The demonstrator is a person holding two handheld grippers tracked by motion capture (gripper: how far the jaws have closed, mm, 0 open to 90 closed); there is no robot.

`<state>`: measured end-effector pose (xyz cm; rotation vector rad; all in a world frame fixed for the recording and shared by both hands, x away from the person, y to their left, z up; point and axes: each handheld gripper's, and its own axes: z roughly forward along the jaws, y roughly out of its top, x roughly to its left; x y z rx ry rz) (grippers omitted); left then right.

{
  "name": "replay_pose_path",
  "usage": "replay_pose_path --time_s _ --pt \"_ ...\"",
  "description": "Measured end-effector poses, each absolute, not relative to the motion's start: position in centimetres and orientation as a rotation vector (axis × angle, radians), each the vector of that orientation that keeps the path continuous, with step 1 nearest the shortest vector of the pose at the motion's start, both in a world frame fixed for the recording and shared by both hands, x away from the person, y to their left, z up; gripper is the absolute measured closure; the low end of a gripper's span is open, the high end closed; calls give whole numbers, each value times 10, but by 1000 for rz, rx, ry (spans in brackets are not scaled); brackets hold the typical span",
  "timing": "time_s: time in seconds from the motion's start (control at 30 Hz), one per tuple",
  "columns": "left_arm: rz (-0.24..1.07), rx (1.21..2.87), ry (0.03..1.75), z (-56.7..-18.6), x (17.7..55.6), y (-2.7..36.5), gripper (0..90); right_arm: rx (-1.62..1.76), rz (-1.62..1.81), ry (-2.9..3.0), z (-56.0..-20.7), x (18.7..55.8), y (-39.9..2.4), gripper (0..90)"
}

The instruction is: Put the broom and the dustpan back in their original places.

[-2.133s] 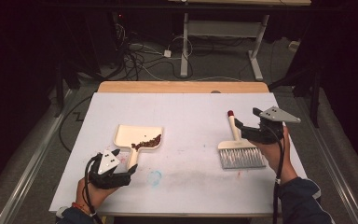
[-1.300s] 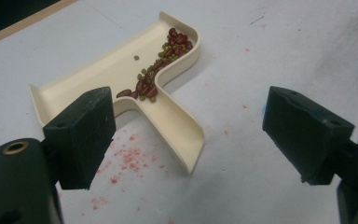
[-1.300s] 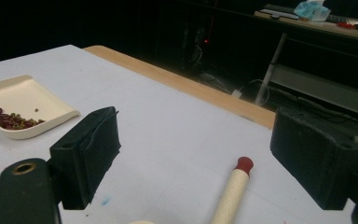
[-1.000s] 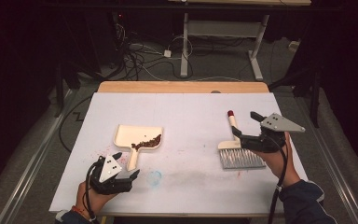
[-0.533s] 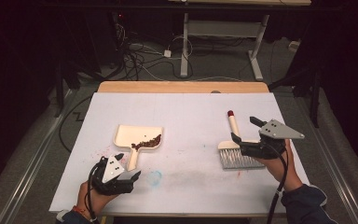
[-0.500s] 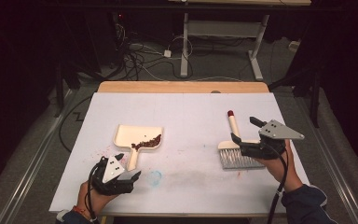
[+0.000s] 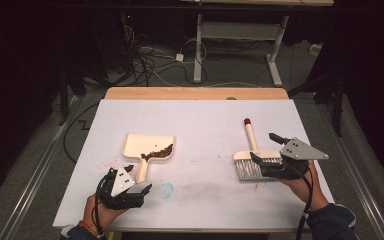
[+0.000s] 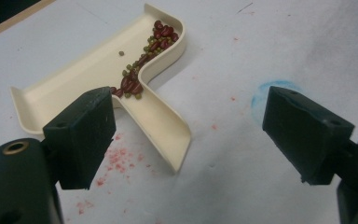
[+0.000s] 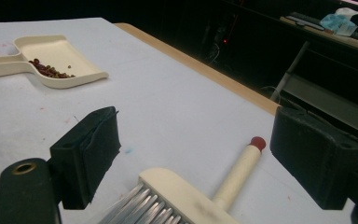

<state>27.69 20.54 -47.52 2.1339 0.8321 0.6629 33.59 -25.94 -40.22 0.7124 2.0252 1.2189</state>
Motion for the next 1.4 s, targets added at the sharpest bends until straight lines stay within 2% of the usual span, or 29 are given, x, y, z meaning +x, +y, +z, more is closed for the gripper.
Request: replay_pose_path --time_s 0.8,1.07,1.4 --pt "661 2139 826 -475 278 203 167 713 1180 2052 -443 306 -279 159" --pt "668 2141 819 -475 278 203 167 733 1193 2088 -466 298 -288 169" --pt "677 2144 817 -475 276 203 167 691 1205 2090 -466 296 -286 172"
